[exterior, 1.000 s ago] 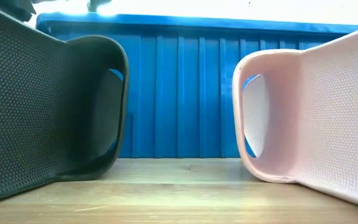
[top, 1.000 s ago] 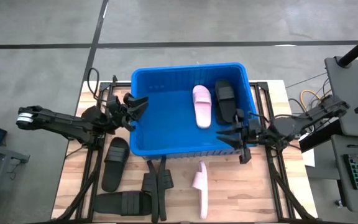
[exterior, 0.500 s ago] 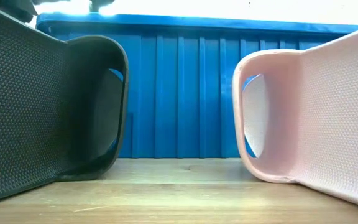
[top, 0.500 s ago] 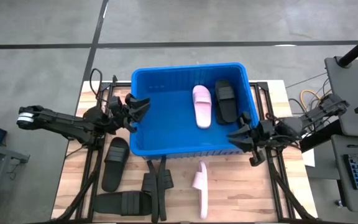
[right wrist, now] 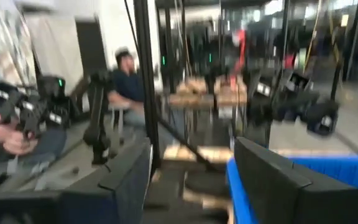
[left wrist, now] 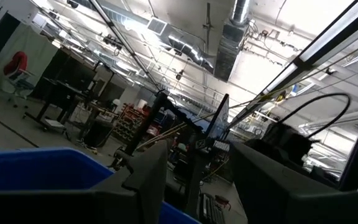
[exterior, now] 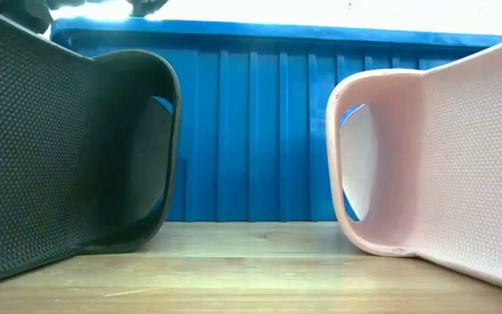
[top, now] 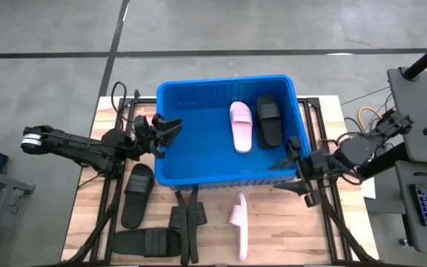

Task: Pick and place slides into bin
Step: Put the pink slide into the blue bin

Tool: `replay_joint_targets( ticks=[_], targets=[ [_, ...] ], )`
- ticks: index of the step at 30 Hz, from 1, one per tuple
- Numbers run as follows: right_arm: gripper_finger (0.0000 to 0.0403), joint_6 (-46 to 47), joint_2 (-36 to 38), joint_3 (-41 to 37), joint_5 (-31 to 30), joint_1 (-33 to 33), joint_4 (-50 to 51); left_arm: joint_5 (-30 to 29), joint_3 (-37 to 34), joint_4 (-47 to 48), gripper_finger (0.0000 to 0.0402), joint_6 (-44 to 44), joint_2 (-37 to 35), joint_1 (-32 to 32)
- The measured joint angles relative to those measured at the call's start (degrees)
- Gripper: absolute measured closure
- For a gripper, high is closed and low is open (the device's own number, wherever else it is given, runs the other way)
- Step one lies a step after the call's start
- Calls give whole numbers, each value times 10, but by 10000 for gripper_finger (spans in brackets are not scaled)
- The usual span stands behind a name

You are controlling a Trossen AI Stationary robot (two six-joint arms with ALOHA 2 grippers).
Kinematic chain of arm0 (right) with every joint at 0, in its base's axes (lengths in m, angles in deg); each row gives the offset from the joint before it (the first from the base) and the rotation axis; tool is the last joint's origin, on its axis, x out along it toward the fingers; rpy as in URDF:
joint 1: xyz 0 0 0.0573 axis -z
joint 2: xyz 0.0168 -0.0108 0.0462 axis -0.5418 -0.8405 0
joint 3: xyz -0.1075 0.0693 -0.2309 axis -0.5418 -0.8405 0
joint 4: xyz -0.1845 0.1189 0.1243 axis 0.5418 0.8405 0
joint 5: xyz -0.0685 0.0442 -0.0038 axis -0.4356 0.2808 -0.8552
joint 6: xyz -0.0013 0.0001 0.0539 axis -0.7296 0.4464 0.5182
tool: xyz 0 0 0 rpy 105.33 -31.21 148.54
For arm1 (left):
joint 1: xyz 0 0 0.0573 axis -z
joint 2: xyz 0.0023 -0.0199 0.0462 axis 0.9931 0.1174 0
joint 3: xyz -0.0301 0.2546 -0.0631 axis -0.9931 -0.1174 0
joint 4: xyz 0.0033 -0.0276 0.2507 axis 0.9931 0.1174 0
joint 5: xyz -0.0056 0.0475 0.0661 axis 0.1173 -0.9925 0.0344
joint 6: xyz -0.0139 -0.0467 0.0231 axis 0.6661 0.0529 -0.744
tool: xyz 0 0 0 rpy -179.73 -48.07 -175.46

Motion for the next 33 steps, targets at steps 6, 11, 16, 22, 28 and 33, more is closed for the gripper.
replay_joint_targets(
  ticks=[6, 11, 16, 22, 28, 33],
  targets=[
    [155, 50, -88, 159, 0, -16, 207, -2, 0, -2, 242, 0, 8, 0],
    [165, 106, -177, 288, -3, -19, 343, -1, 0, -1, 242, 1, 12, 0],
    [177, 162, -274, 384, -10, -19, 405, 14, 0, -2, 242, 26, 14, 0],
    [179, 177, -380, 482, 1, -19, 408, 40, 0, 17, 242, 76, 15, 0],
    [179, 236, -493, 594, 23, -19, 513, 113, 0, 21, 242, 77, 16, 0],
    [179, 289, -580, 676, 59, -19, 641, 144, 0, 34, 242, 77, 15, 0]
  ],
)
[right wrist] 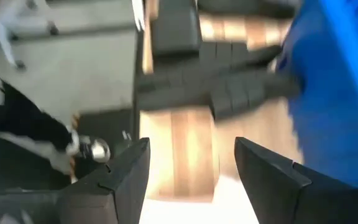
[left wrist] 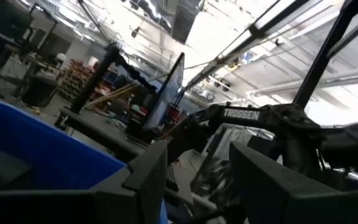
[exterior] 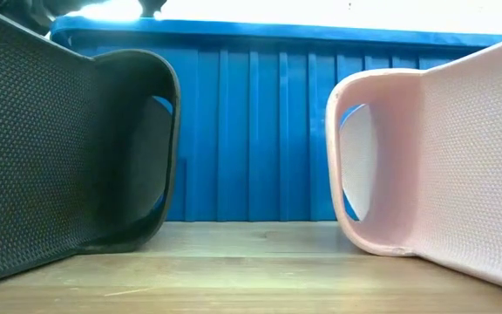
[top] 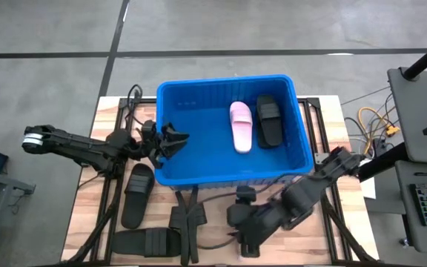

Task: Pick and place slides into bin
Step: Put the pink slide into the blue bin

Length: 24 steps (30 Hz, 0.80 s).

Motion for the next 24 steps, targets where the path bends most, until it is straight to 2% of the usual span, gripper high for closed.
replay_joint_targets(
  ticks=[7, 15, 20, 24],
  targets=[
    [179, -1, -99, 74, 35, 0, 51, 11, 0, 2, 242, 0, 1, 0],
    [179, -20, -160, 75, 32, -1, 75, 21, 0, 33, 242, 0, 0, 0],
    [179, -28, -191, 74, 8, -1, 107, 24, 0, 34, 242, 0, 0, 0],
    [179, -28, -214, 74, -44, -2, 145, 24, 0, 34, 242, 1, 0, 0]
  ],
)
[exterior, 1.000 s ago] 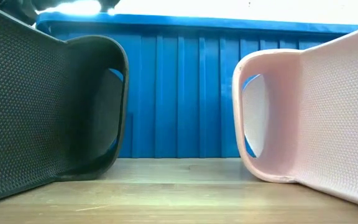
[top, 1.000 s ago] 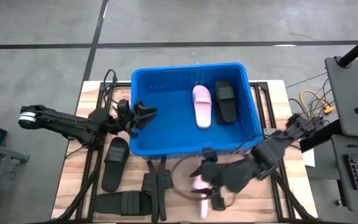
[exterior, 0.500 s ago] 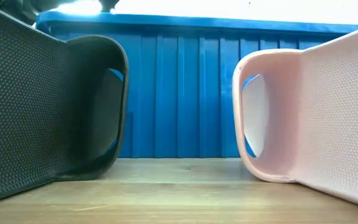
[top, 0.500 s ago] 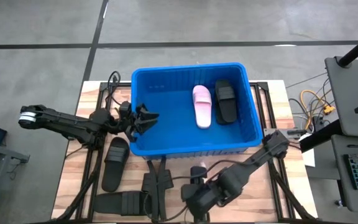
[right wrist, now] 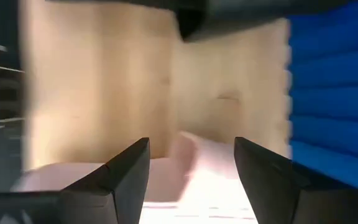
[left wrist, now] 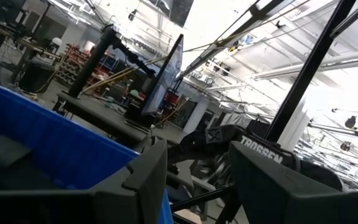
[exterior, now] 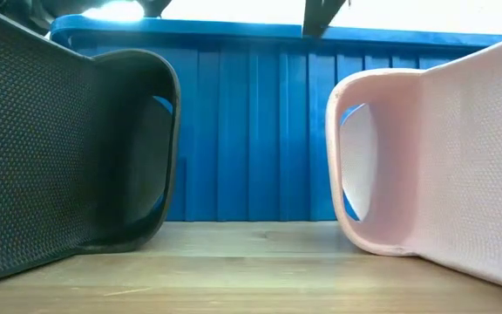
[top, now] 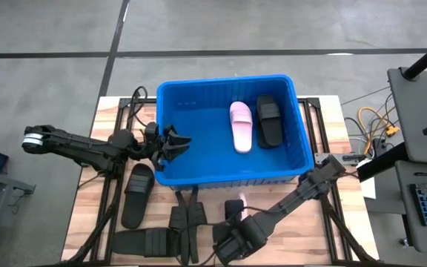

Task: Pick and place slides into bin
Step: Put the pink slide into the blue bin

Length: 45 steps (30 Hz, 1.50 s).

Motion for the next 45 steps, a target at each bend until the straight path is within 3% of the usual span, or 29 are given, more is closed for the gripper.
replay_joint_targets(
  ticks=[3, 11, 22, 33, 38, 45],
  targets=[
    [179, -8, -12, 0, -31, 0, 15, 0, 0, 3, 242, 0, 0, 0],
    [179, -113, -34, -2, -8, 0, 14, 1, 0, 12, 242, 0, 0, 0],
    [179, -188, -55, -3, -16, 1, 42, 1, 0, 26, 242, 0, 0, 0],
    [183, -191, -77, -11, -17, 13, 66, 1, 0, 27, 242, 0, 0, 1],
    [226, -190, -77, -40, -10, 17, 75, 1, 0, 30, 242, 0, 0, 1],
    [331, -190, -74, -79, 15, 15, 85, 6, 0, 41, 242, 0, 0, 0]
  ],
)
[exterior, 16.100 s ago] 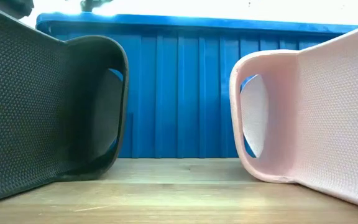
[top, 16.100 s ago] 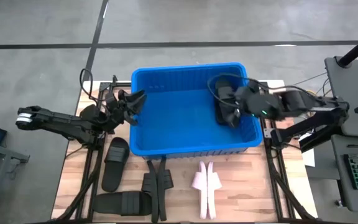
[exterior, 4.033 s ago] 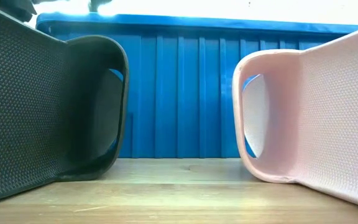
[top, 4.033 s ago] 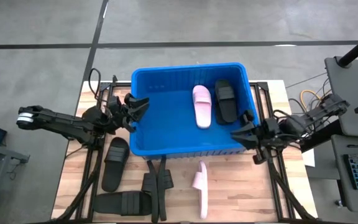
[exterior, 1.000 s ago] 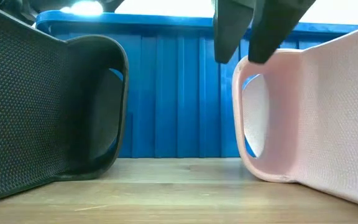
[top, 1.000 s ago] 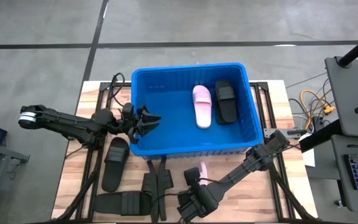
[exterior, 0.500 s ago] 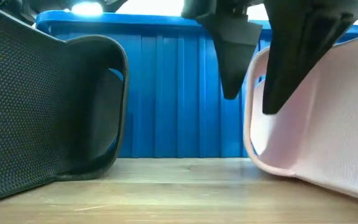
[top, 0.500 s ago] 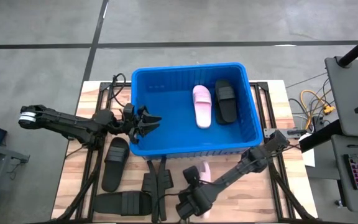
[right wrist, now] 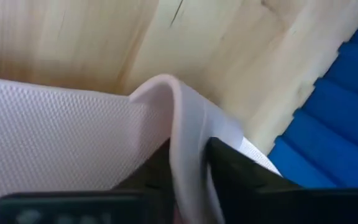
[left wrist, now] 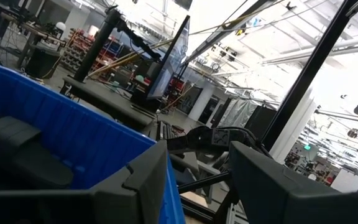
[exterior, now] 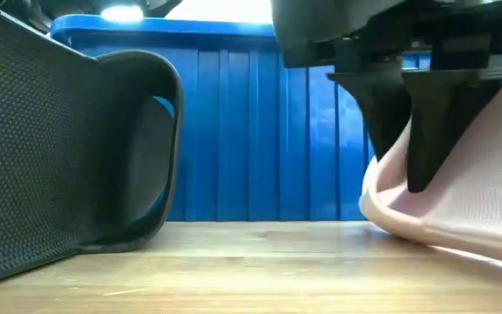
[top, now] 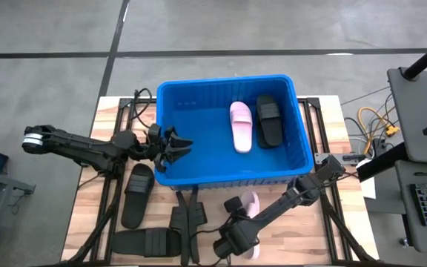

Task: Pick and place slides into bin
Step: Put the pink slide into the blue bin

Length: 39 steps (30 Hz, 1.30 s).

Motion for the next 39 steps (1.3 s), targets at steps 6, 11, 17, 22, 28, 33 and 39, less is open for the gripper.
replay_joint_targets(
  ticks=[6, 11, 17, 22, 28, 33, 39],
  targets=[
    [387, 8, 1, 3, -4, -4, 2, 2, 0, 2, 242, 0, 0, 0],
    [390, 55, 23, 17, -21, -6, 2, 2, 0, 1, 242, 0, 0, 0],
    [390, 123, 102, 20, -58, -11, 2, 2, 0, -1, 242, 0, 0, 0],
    [390, 138, 167, 20, -61, -11, 0, 2, 0, -1, 242, 0, 0, 0],
    [390, 185, 248, 20, -148, -8, -39, 2, 0, -10, 242, 3, 0, 0],
    [390, 167, 312, 18, -271, 6, -98, 3, 0, -11, 242, 40, -1, 0],
    [390, 72, 360, 9, -283, 40, -172, 6, 0, -21, 242, 45, -3, 0]
  ],
)
